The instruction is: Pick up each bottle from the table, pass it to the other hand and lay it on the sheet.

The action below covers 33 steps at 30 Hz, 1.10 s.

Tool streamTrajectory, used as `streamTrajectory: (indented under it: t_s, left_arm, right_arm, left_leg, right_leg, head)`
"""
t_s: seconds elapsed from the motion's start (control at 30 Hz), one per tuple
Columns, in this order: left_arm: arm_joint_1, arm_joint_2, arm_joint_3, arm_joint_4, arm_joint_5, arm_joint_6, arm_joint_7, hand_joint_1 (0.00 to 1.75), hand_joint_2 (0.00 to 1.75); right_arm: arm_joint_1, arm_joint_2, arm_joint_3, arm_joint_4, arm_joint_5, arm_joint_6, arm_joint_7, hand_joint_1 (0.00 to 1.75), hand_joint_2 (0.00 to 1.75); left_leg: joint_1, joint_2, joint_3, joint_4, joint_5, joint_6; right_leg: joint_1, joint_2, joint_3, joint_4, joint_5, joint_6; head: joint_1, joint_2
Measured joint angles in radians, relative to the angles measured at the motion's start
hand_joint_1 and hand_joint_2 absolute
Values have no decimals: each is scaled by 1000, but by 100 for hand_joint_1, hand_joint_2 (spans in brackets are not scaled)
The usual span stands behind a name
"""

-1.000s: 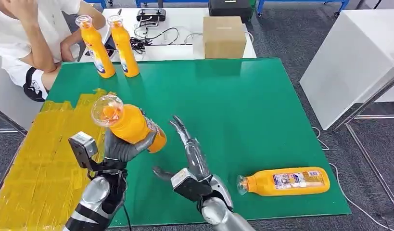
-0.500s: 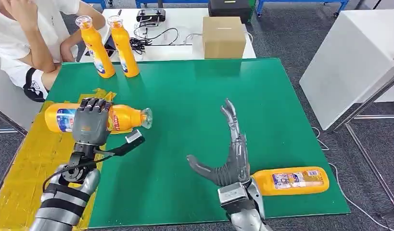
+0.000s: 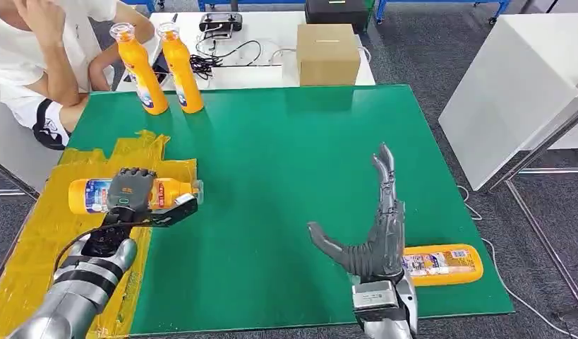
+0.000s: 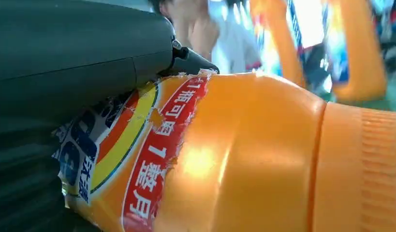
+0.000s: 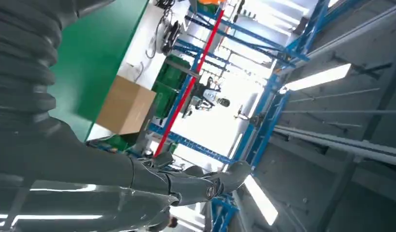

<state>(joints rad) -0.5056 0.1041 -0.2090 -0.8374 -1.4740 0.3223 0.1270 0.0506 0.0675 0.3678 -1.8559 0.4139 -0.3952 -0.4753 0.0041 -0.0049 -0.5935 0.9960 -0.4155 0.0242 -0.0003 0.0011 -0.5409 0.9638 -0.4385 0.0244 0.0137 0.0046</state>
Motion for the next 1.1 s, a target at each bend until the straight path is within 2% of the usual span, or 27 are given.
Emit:
streamTrajectory:
  t_s: [0.07,0.1,0.13,0.4,0.6,0.63,0.8,1.1]
  left_arm:
    - [-5,0,0,27,5,-1,-1,175,175]
    - [-7,0,0,37,8,-3,-2,154,175]
    - [-10,-1,1,47,20,-11,-7,0,175]
    - [-41,-22,34,142,168,-61,-87,0,175]
    - [-45,-30,47,166,196,-44,-92,0,175]
    - [-43,-31,48,167,199,-15,-93,0,0]
    - [16,-38,50,120,219,114,-113,0,0]
    - [81,-47,57,15,268,135,-147,0,0]
  right_arm:
    - [3,0,-6,-4,0,0,0,0,175]
    - [4,0,-7,-5,1,0,1,0,175]
    - [6,0,-8,-7,4,1,2,0,175]
    - [14,0,-35,-7,19,3,3,0,175]
    - [19,-1,-51,-4,39,18,13,0,175]
    - [19,-2,-52,-3,49,19,18,0,175]
    - [26,-13,-56,10,89,18,21,0,175]
    - [37,-37,-65,29,126,16,31,0,175]
  left_leg:
    - [0,0,0,0,0,0]
    - [0,0,0,0,0,0]
    - [0,0,0,0,0,0]
    - [0,-2,1,0,0,0]
    - [0,-3,2,0,1,0]
    - [0,-2,2,0,1,0]
    - [0,-2,2,0,1,-1]
    - [0,-2,0,0,1,0]
  right_leg:
    - [0,0,0,0,0,0]
    - [0,0,0,0,0,0]
    - [0,0,0,0,0,0]
    - [0,-1,2,0,0,0]
    - [0,-1,3,0,0,0]
    - [0,-1,3,0,0,0]
    - [0,-1,2,0,0,0]
    - [0,-1,1,0,0,0]
  head:
    - [0,0]
    - [0,0]
    - [0,0]
    - [0,0]
    - [0,0]
    - [0,0]
    - [0,0]
    - [0,0]
